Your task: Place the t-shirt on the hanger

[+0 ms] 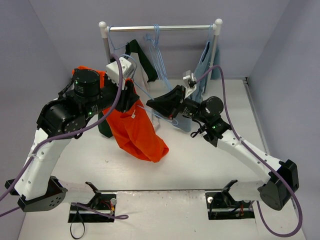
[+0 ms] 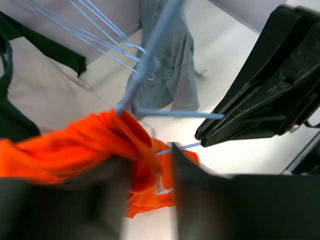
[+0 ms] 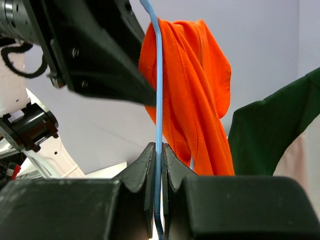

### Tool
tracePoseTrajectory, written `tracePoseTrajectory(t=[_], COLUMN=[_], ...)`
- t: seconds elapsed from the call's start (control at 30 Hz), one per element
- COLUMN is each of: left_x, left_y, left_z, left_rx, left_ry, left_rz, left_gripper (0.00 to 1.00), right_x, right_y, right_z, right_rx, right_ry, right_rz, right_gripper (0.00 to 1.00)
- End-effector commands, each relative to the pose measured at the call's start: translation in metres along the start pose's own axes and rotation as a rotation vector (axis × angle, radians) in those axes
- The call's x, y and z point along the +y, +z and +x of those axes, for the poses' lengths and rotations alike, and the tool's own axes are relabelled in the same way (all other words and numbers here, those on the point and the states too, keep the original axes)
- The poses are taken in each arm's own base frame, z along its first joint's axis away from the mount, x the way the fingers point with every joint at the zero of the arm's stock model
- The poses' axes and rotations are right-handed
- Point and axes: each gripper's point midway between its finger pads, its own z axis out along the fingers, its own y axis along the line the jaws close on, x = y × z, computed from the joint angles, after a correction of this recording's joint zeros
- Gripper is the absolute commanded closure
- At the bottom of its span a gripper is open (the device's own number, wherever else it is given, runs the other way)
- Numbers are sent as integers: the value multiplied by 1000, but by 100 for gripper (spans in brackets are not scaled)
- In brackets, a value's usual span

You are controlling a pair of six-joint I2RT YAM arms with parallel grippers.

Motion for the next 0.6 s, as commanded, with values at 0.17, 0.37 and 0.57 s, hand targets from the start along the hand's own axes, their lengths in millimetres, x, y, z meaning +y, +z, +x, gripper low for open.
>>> tracePoseTrajectory(t=[0.17, 0.37, 0.57], left_x=[16, 30, 47], left_y=[-29, -50, -70], left_z=[-28, -34, -36], left_rx=[-124, -155, -156], left_ry=[70, 128, 274], left_rz=[-88, -161, -233], left_gripper=[41, 38, 37], right_x=[30, 27, 23], right_y=[4, 2, -3], right_z=[-79, -78, -66], right_rx=[-240, -237, -204], right_ry=[-164, -169, -159], right_rz=[-129, -137, -136], right_gripper=[100, 100, 100])
